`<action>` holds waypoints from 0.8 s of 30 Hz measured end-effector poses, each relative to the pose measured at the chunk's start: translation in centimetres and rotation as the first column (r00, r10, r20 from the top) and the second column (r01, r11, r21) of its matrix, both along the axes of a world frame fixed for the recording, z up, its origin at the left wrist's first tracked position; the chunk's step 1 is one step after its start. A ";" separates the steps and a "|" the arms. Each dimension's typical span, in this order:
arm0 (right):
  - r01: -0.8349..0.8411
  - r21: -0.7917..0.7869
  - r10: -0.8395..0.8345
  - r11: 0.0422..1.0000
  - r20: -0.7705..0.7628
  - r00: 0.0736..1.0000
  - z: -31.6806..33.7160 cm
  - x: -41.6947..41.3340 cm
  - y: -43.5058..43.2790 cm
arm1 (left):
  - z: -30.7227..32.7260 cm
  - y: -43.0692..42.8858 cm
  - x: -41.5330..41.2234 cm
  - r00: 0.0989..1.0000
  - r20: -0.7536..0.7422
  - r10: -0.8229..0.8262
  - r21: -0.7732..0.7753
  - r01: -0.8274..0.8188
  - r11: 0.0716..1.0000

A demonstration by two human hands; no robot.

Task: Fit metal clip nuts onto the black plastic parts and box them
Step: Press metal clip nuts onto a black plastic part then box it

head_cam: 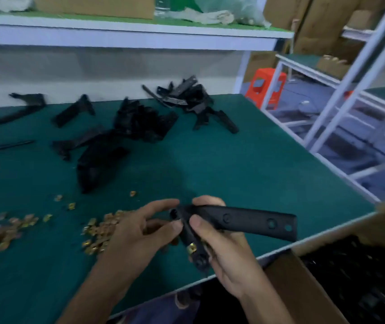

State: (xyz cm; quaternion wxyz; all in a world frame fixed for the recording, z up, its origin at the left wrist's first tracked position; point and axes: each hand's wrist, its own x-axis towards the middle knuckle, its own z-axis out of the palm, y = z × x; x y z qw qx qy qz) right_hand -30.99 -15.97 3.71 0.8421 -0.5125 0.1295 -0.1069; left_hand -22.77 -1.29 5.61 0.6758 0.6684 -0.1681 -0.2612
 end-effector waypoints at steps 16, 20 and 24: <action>0.973 0.160 -0.883 0.165 -0.416 0.218 -5.6 -23.6 -26.5 | -6.5 -3.0 2.1 0.896 0.268 -0.353 0.384 0.237 0.892; 0.872 -0.001 -0.852 0.490 -0.213 0.479 -5.9 -19.2 -21.6 | -4.5 -1.4 3.5 0.941 0.329 -0.084 0.375 -0.049 0.926; 0.617 -0.196 -0.643 0.762 -0.122 0.756 -4.4 -10.8 -14.9 | -4.6 0.6 8.5 0.871 0.469 0.149 0.403 -0.360 0.841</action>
